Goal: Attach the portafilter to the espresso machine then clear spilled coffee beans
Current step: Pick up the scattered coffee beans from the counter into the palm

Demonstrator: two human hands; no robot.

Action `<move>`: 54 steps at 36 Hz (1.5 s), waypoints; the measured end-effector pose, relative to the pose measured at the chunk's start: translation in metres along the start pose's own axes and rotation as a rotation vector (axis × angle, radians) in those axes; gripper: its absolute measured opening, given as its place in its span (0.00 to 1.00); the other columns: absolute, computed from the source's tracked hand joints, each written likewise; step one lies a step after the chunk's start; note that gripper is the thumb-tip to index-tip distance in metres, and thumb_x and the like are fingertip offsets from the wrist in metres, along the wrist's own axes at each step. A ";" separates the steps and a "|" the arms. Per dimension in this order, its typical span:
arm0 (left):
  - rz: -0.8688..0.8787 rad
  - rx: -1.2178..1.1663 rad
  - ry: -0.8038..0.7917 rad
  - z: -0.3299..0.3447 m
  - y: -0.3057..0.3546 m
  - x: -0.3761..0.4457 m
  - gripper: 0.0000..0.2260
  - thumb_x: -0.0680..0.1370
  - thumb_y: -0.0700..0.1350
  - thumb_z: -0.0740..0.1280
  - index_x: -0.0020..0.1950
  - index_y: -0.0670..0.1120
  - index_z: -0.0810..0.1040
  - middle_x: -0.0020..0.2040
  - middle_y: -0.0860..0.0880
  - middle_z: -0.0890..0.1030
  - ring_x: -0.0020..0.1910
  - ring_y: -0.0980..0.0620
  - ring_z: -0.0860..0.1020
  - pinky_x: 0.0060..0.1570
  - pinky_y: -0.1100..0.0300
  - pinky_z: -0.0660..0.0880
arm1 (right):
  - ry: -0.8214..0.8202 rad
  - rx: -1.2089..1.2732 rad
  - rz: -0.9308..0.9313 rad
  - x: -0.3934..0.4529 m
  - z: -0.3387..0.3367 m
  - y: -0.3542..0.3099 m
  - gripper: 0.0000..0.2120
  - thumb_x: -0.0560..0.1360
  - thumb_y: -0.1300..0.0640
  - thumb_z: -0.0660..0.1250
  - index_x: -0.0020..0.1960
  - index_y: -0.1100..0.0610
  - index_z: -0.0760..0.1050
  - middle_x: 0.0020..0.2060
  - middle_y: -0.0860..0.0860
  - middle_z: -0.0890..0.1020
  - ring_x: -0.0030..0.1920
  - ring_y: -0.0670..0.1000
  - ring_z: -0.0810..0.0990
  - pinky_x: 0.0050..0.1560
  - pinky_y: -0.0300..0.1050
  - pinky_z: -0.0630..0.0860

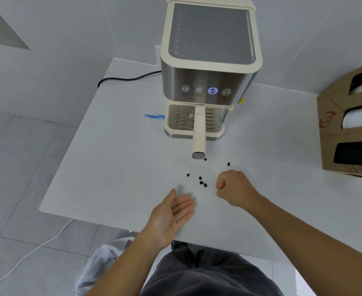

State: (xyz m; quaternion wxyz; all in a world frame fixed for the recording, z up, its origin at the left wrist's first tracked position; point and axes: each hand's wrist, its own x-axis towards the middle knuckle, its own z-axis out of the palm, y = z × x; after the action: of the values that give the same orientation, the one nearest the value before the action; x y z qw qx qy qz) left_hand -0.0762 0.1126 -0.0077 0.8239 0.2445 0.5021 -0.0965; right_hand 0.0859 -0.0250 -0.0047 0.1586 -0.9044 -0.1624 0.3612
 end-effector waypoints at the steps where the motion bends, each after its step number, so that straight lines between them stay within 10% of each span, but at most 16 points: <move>1: -0.006 -0.017 -0.005 0.002 0.000 0.001 0.21 0.81 0.53 0.61 0.58 0.36 0.80 0.54 0.39 0.85 0.56 0.44 0.82 0.58 0.50 0.77 | 0.007 0.068 -0.004 -0.006 -0.002 -0.002 0.06 0.67 0.68 0.66 0.37 0.60 0.78 0.35 0.50 0.81 0.33 0.50 0.77 0.31 0.40 0.74; 8: -0.036 -0.045 -0.064 0.018 -0.001 0.000 0.20 0.83 0.50 0.58 0.58 0.35 0.79 0.54 0.39 0.85 0.57 0.43 0.82 0.62 0.50 0.75 | -0.025 0.267 -0.035 -0.038 -0.005 -0.019 0.08 0.66 0.66 0.71 0.38 0.53 0.79 0.33 0.48 0.82 0.31 0.44 0.79 0.27 0.31 0.72; 12: -0.045 -0.044 -0.095 0.028 -0.002 -0.001 0.22 0.84 0.50 0.54 0.60 0.34 0.78 0.55 0.38 0.84 0.57 0.43 0.82 0.63 0.50 0.75 | -0.020 0.335 -0.071 -0.053 0.000 -0.030 0.08 0.66 0.67 0.70 0.39 0.54 0.81 0.36 0.54 0.85 0.36 0.50 0.83 0.39 0.43 0.81; 26: -0.043 -0.092 -0.129 0.042 -0.006 0.004 0.22 0.85 0.48 0.51 0.53 0.34 0.78 0.43 0.38 0.86 0.40 0.47 0.86 0.37 0.59 0.82 | -0.053 0.400 -0.174 -0.063 0.012 -0.041 0.14 0.70 0.68 0.68 0.50 0.54 0.84 0.44 0.46 0.87 0.45 0.39 0.84 0.52 0.34 0.80; 36: -0.045 -0.079 -0.107 0.039 -0.001 0.007 0.26 0.85 0.51 0.50 0.60 0.33 0.79 0.57 0.36 0.83 0.57 0.43 0.82 0.62 0.52 0.75 | 0.057 0.359 -0.126 -0.056 -0.005 -0.023 0.11 0.72 0.64 0.70 0.51 0.53 0.82 0.44 0.45 0.84 0.46 0.43 0.84 0.51 0.38 0.81; 41: -0.031 -0.076 -0.015 0.029 -0.001 0.003 0.23 0.84 0.52 0.54 0.55 0.34 0.81 0.48 0.37 0.86 0.53 0.43 0.82 0.53 0.52 0.78 | 0.056 0.244 -0.122 -0.045 -0.009 -0.016 0.10 0.74 0.63 0.68 0.51 0.52 0.82 0.43 0.45 0.83 0.40 0.39 0.82 0.40 0.27 0.74; 54: 0.014 -0.190 0.035 0.000 0.002 -0.007 0.23 0.84 0.52 0.55 0.54 0.35 0.80 0.53 0.37 0.83 0.54 0.43 0.81 0.54 0.52 0.77 | -0.007 -0.056 -0.171 0.002 0.004 -0.022 0.14 0.76 0.64 0.65 0.60 0.56 0.79 0.56 0.53 0.81 0.54 0.53 0.80 0.52 0.42 0.77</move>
State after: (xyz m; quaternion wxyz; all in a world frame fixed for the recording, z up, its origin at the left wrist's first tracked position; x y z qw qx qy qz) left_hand -0.0788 0.1144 -0.0014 0.8351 0.1704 0.5216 -0.0384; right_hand 0.0806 -0.0034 0.0000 0.1629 -0.8900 -0.2496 0.3449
